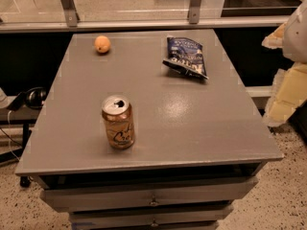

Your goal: Move blue chip bag near orange can

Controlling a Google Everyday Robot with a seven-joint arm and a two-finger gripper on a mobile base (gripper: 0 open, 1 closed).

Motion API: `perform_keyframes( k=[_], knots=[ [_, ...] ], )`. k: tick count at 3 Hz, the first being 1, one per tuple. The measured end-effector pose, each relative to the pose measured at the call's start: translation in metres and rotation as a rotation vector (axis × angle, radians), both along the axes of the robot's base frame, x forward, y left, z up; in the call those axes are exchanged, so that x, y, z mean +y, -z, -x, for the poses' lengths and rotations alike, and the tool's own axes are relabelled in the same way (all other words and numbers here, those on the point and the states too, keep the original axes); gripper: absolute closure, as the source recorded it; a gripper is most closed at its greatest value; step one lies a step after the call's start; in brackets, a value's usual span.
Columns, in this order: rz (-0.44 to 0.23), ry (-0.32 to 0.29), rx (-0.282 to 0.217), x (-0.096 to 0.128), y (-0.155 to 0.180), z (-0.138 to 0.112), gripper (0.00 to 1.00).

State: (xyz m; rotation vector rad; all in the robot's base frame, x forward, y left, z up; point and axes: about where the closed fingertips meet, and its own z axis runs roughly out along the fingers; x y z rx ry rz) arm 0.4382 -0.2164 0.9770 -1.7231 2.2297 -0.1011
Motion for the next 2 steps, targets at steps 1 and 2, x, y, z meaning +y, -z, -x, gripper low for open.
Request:
perform_keyframes(
  k=[1, 2],
  knots=[
    [0.000, 0.000, 0.000, 0.000, 0.000, 0.000, 0.00],
    [-0.058, -0.017, -0.041, 0.009, 0.010, -0.016, 0.00]
  ],
)
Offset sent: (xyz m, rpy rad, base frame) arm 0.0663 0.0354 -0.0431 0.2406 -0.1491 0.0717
